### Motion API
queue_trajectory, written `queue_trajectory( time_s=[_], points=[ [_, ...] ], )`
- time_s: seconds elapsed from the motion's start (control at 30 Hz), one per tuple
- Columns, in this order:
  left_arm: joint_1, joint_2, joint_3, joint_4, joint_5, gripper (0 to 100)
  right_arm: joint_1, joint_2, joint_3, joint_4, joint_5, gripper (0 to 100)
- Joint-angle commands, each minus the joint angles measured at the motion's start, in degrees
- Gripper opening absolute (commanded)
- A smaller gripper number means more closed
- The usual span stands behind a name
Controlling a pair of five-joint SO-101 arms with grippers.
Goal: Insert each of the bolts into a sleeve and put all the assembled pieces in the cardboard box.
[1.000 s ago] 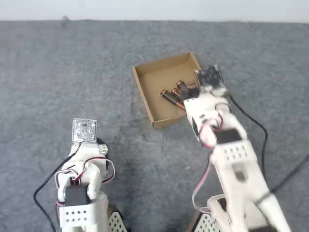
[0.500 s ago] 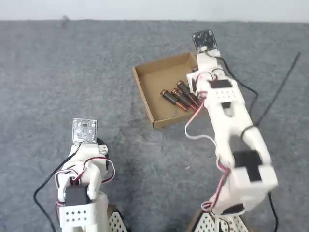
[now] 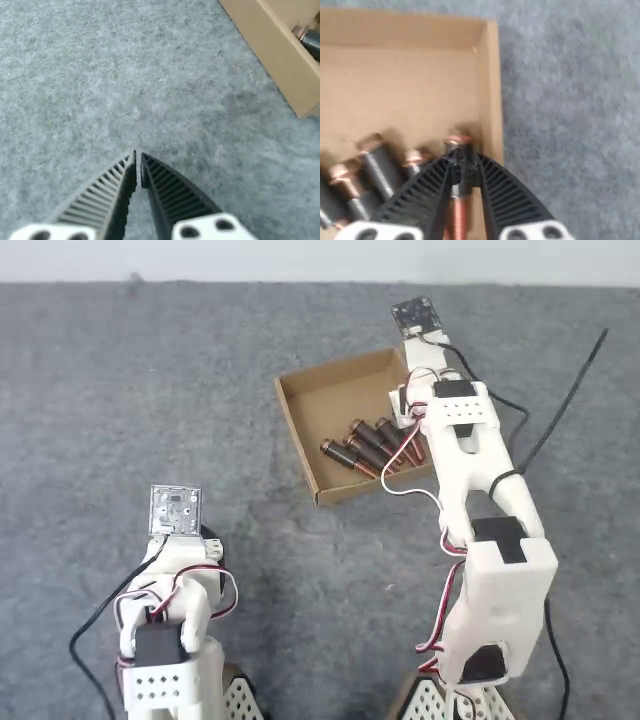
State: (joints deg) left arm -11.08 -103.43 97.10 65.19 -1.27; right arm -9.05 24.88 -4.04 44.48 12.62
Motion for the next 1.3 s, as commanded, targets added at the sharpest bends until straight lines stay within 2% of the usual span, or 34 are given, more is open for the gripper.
queue_trajectory(
  time_s=[0.0,0.1,0.27,0.4,0.97,1.1,1.27],
  points=[
    [-0.53,-0.79,-0.57,0.00,-0.44,1,2.07,-7.34,-0.62,2.59,0.70,0.6],
    [-0.53,-0.79,-0.57,0.00,-0.44,1,2.86,-11.30,2.02,5.49,0.62,0.6],
    [-0.53,-0.79,-0.57,0.00,-0.44,1,4.09,-19.03,8.26,9.89,-4.75,0.6],
    [-0.53,-0.79,-0.57,0.00,-0.44,1,4.53,-26.68,15.21,11.82,-5.71,0.6],
    [-0.53,-0.79,-0.57,0.18,-0.44,1,4.62,-73.63,59.78,12.09,-5.71,0.6],
    [-0.53,-0.79,-0.57,0.18,-0.44,1,4.53,-85.14,70.95,9.63,-5.80,0.6],
    [-0.53,-0.79,-0.57,0.18,-0.44,1,4.62,-100.00,85.98,0.92,-5.63,0.6]
  ],
)
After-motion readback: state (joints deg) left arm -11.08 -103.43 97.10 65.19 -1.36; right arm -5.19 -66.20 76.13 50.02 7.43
